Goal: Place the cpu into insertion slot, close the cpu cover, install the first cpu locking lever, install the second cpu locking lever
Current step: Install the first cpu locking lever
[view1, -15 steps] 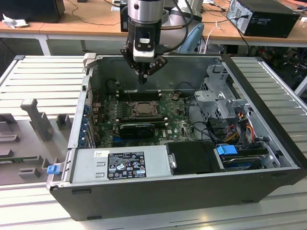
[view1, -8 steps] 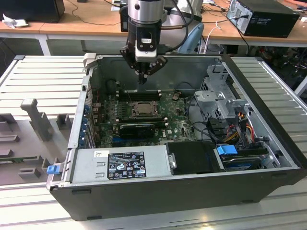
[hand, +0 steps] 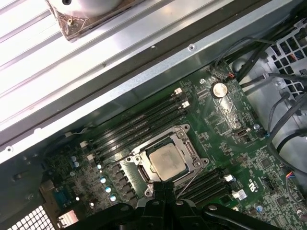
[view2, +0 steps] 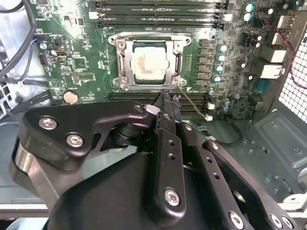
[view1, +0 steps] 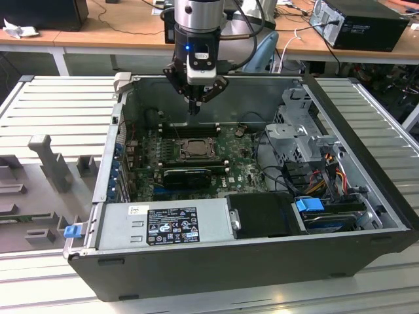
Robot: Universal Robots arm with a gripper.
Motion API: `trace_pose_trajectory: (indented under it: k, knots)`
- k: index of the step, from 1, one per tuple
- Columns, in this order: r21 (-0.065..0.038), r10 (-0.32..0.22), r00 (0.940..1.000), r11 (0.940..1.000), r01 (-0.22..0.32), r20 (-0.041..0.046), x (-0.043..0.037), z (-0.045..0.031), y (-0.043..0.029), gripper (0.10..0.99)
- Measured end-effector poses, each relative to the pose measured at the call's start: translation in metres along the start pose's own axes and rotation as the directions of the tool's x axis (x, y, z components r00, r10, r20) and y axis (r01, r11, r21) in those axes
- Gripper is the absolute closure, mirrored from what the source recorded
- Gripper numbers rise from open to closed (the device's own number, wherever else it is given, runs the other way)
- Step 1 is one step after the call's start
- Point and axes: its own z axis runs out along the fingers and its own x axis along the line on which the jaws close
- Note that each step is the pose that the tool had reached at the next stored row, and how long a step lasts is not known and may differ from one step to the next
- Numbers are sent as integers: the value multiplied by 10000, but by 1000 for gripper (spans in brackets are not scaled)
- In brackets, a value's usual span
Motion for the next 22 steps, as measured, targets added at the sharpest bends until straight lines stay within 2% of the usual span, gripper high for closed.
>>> trace_pose_trajectory:
  k: [6, 16, 19, 22]
  knots:
    - [6, -330, 9995, 9995, 330, -10, 0, 1, 0, 980]
    - [20, -1202, 9927, 9927, 1202, -35, 0, 4, 0, 980]
    - [25, -1510, 9885, 9885, 1510, -44, 0, 5, 0, 980]
    - [31, -2168, 9762, 9762, 2168, -63, 0, 10, 0, 980]
